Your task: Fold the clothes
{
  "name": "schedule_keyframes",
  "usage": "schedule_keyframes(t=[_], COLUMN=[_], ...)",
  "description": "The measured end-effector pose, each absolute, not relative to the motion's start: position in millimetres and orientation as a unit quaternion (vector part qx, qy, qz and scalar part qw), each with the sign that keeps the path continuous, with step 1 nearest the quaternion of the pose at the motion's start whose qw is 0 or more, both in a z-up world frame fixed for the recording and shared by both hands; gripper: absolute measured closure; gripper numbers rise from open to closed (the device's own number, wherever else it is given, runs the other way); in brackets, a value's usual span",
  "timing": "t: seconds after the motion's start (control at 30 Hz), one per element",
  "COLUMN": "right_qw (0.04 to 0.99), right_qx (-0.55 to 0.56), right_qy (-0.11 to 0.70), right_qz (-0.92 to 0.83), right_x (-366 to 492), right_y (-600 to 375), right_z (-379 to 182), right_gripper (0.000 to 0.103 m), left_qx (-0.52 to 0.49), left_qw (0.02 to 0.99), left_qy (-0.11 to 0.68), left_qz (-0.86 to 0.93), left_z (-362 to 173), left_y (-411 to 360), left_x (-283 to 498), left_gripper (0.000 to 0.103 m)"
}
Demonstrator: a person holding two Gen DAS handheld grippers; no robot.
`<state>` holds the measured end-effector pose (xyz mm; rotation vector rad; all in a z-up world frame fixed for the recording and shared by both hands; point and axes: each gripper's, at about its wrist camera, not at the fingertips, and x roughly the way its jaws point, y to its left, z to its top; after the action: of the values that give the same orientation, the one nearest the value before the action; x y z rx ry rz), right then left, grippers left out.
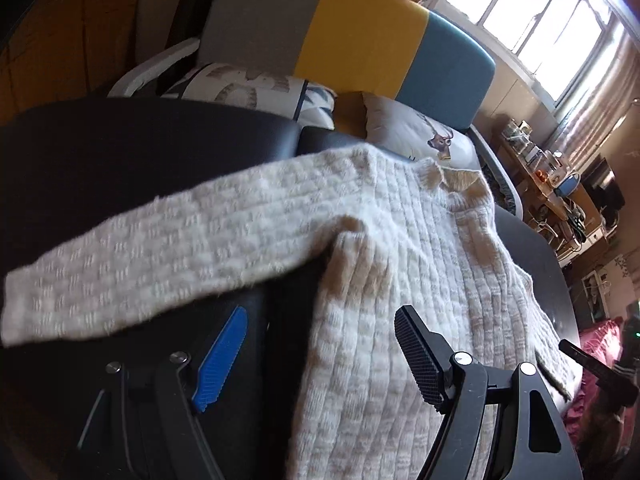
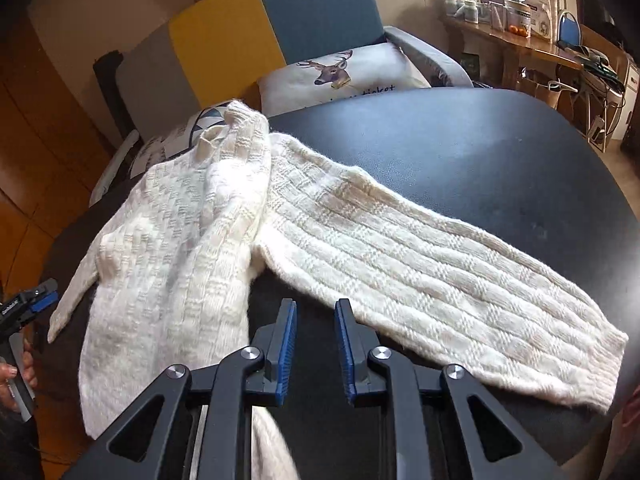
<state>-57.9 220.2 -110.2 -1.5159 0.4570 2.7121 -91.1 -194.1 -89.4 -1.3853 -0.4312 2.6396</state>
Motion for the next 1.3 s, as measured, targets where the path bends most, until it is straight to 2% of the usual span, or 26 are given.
schedule_keyframes(t=[0.17, 0.27, 0.33, 0.43, 0.57, 0.67, 0.87, 1.0, 1.17, 1.3], right_qw=[0.025, 0.036, 0.058, 0.077, 0.112, 0.111, 0.049, -0.039, -0.1, -0.096], right_qx=[-0.498, -0.518, -0.54, -0.576, -0.562, -0.557, -0.509, -0.466, -0.488, -0.514], right_qy=[0.154, 0.15, 0.126, 0.099, 0.055, 0.068, 0.138, 0.171, 0.125, 0.058], right_qz=[0.853, 0.841, 0.83, 0.808, 0.817, 0.82, 0.848, 0.867, 0.858, 0.851], right_x=[-99.8, -117.1, -129.0, -142.0, -149.9, -154.6, -155.3, -178.5, -239.9, -276.0], right_y=[251.2, 270.8, 280.2, 295.1, 316.7, 334.5, 345.2, 338.1, 295.2, 268.1], right_z=[-125.5, -138.5, -152.1, -176.5, -181.1, -182.1, -155.3, -131.9, -136.6, -159.4], right_gripper=[0.083, 0.083, 0.083, 0.084, 0.086, 0.086, 0.083, 0.083, 0.083, 0.083], left_qx=[-0.429, -0.442, -0.468, -0.525, -0.527, -0.528, -0.494, -0.469, -0.48, -0.487], left_qw=[0.117, 0.134, 0.123, 0.09, 0.064, 0.064, 0.103, 0.116, 0.137, 0.125], left_qy=[-0.108, -0.058, -0.028, -0.006, 0.017, 0.022, -0.003, 0.03, 0.055, 0.059], left_qz=[0.889, 0.885, 0.874, 0.846, 0.847, 0.847, 0.863, 0.875, 0.865, 0.862], left_z=[-74.6, -88.8, -109.7, -149.0, -168.2, -168.0, -131.7, -113.5, -128.4, -144.7], left_y=[-149.5, -110.7, -93.4, -87.1, -95.5, -98.1, -95.7, -74.6, -49.6, -48.3], left_x=[-148.0, -181.1, -199.2, -216.0, -208.7, -204.2, -212.2, -242.3, -277.9, -299.1], left_gripper=[0.026, 0.026, 0.026, 0.037, 0.038, 0.038, 0.037, 0.036, 0.036, 0.036])
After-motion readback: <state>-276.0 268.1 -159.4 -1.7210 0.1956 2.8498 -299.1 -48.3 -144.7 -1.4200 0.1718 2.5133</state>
